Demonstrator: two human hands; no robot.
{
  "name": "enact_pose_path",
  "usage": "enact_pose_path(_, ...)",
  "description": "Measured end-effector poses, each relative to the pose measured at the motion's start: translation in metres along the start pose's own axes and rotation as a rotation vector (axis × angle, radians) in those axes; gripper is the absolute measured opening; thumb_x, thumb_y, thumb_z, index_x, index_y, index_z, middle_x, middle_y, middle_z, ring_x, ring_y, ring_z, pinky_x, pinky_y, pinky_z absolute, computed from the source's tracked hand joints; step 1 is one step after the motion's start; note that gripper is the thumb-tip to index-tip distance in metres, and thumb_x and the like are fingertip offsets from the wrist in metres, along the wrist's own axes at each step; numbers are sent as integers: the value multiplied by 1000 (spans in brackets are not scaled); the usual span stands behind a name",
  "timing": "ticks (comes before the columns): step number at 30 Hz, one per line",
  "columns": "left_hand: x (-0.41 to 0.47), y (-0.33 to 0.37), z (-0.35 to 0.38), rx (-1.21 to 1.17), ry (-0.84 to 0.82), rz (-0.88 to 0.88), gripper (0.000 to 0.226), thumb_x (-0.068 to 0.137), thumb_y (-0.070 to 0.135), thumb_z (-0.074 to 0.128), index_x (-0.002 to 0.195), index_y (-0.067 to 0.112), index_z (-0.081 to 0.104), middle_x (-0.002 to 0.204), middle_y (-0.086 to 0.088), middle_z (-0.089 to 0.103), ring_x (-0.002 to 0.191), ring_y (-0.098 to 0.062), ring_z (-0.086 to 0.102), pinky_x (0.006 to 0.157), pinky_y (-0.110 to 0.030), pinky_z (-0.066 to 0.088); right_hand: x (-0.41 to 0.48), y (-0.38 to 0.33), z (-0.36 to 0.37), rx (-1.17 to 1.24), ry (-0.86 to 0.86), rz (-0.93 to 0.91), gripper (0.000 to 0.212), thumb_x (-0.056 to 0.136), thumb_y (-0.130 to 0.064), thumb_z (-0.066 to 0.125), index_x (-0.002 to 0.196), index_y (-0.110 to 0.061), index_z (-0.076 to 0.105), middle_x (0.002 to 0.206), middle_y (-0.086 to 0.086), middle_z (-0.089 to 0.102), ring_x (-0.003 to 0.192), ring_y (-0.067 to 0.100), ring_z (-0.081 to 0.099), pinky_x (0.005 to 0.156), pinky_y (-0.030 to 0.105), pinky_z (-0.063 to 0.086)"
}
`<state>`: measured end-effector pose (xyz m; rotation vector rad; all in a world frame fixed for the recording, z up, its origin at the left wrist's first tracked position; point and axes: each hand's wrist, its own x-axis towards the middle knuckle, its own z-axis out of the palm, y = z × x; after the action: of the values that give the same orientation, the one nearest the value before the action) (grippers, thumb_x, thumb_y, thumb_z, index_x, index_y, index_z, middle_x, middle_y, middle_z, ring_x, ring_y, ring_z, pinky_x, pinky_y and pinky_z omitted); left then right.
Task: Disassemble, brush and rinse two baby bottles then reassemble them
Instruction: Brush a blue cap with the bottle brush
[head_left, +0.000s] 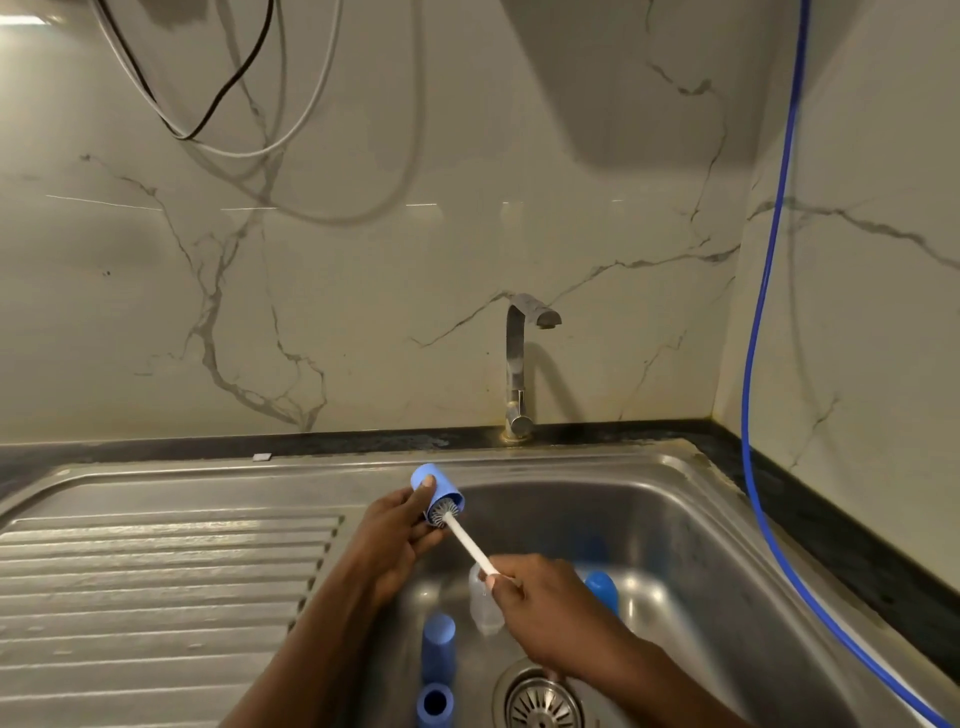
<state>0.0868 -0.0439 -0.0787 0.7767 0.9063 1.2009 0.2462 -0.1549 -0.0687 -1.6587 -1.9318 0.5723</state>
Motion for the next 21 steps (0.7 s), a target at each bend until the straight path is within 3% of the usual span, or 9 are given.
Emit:
enact_pose_path(4, -3, 6, -12, -493, -180, -68, 47, 94, 21, 53, 131, -8, 47, 120, -33, 61, 97, -41, 70, 69, -43, 62, -5, -18, -16, 839, -323, 287, 25, 104, -28, 43, 116, -19, 63, 59, -1, 40, 39, 5, 30, 34, 16, 27)
enact_pose_path(6, -2, 6, -16, -581, -247, -83, 43, 97, 25, 49, 132, 0, 47, 126, -33, 59, 107, -41, 67, 80, -50, 60, -7, -24, -25, 997, -417, 321, 27, 104, -27, 42, 121, -17, 61, 59, -2, 37, 39, 4, 27, 33, 14, 25)
enact_pose_path(8, 1, 1, -15, -413, -185, -58, 32, 101, 26, 46, 122, 3, 52, 120, -29, 64, 105, -39, 68, 89, -53, 56, -4, -22, -23, 929, -363, 316, 27, 104, -28, 41, 117, -18, 63, 59, -1, 39, 38, 4, 29, 33, 16, 26)
enact_pose_path(10, 5, -4, -14, -87, -52, 35, 16, 100, 17, 50, 105, 4, 57, 104, -24, 65, 88, -31, 68, 81, -44, 56, -2, -13, -16, 478, -162, 210, 26, 103, -28, 40, 110, -19, 64, 63, 3, 48, 43, 11, 42, 40, 27, 37)
enact_pose_path(12, 6, -9, -13, 156, 45, 79, 11, 100, 4, 49, 101, 4, 59, 95, -23, 63, 76, -25, 65, 72, -34, 55, -2, -1, -7, -51, -4, 51, 28, 100, -29, 37, 107, -18, 61, 83, 8, 62, 73, 25, 60, 62, 34, 40)
enact_pose_path(13, 7, -10, -13, 192, 53, 61, 14, 100, 1, 46, 104, 3, 60, 96, -23, 65, 76, -25, 66, 72, -33, 56, -3, 3, -4, -146, 22, 40, 28, 99, -31, 36, 107, -19, 59, 95, 11, 64, 88, 30, 60, 67, 33, 36)
enact_pose_path(17, 3, -8, -5, 79, -27, -88, 26, 104, 24, 47, 116, 3, 57, 105, -28, 69, 83, -32, 71, 72, -39, 62, -4, 6, -1, -197, 61, 53, 30, 97, -36, 34, 112, -24, 56, 107, 10, 61, 103, 31, 59, 71, 31, 34)
enact_pose_path(19, 2, -6, -4, 82, -25, -95, 32, 99, 26, 55, 118, 1, 58, 99, -26, 72, 80, -31, 73, 73, -39, 62, -2, 6, 0, -120, 26, 44, 35, 90, -41, 34, 107, -23, 59, 91, 3, 62, 89, 24, 61, 73, 32, 42)
enact_pose_path(21, 2, -5, -5, 8, -26, -91, 35, 97, 16, 56, 123, -7, 56, 96, -25, 71, 79, -29, 72, 69, -36, 62, -2, -1, 0, 75, -32, 64, 32, 93, -38, 39, 103, -19, 62, 69, -3, 53, 63, 14, 55, 61, 27, 45)
